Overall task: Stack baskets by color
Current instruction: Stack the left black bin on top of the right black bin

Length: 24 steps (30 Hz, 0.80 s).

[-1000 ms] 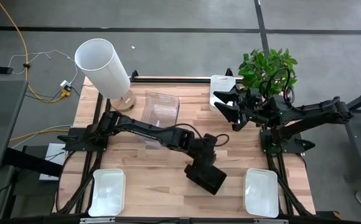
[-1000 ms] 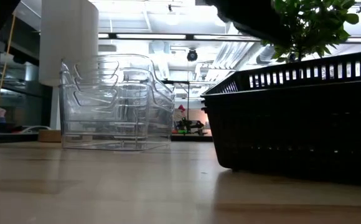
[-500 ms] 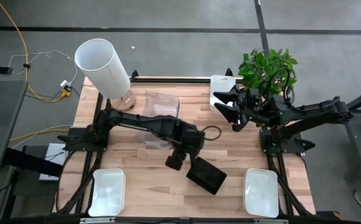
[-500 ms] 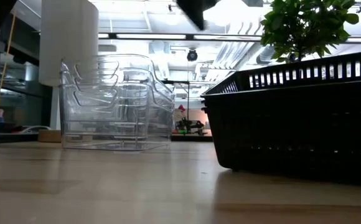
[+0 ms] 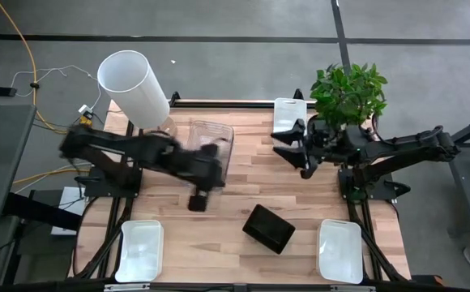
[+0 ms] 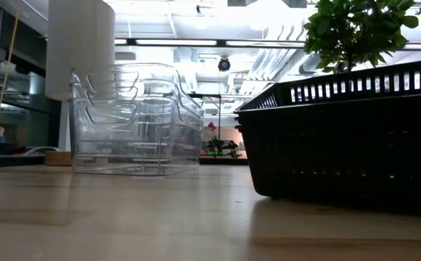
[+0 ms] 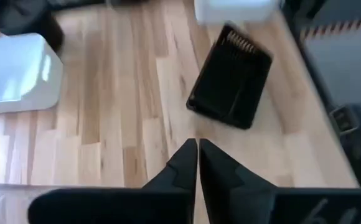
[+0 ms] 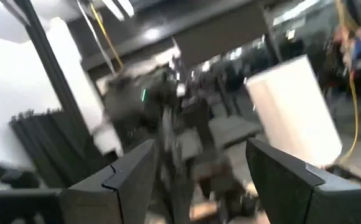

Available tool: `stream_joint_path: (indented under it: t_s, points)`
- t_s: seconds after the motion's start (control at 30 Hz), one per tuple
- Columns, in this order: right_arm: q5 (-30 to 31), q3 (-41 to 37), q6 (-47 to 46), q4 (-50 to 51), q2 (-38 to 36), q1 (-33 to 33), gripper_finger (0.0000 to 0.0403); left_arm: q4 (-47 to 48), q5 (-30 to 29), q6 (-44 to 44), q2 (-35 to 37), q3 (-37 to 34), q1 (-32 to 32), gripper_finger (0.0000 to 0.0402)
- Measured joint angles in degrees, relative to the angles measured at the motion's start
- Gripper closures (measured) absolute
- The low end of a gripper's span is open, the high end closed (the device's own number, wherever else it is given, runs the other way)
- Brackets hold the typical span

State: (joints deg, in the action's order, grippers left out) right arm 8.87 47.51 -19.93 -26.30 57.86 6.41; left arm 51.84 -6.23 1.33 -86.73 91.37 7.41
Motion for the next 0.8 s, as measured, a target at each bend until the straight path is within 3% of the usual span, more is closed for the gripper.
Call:
stream_joint_path:
  t_s: [0.2,0.33,0.47,0.63,0.8]
  points:
    - [-3.91,0.0,-5.99,13.89,1.5,2.07,0.0167,-25.06,-6.15,3.64,18.73,-18.76,2.97,0.0401]
    - [-6.03,0.0,-8.09,23.42,3.44,6.0,0.0189,-35.92,-11.92,5.18,28.1,-27.64,4.54,0.0401]
    - [-8.2,0.0,-9.81,30.73,5.89,10.64,0.0257,-40.53,-15.42,6.2,34.41,-33.2,5.02,0.0401]
    - [-13.74,-0.9,-11.78,32.43,10.25,15.21,0.0383,-41.0,-18.75,6.08,38.26,-35.97,4.93,0.0401]
    - [-15.24,-4.36,-13.28,27.99,14.65,17.31,0.0383,-42.56,-22.23,6.03,38.28,-36.24,4.93,0.0401]
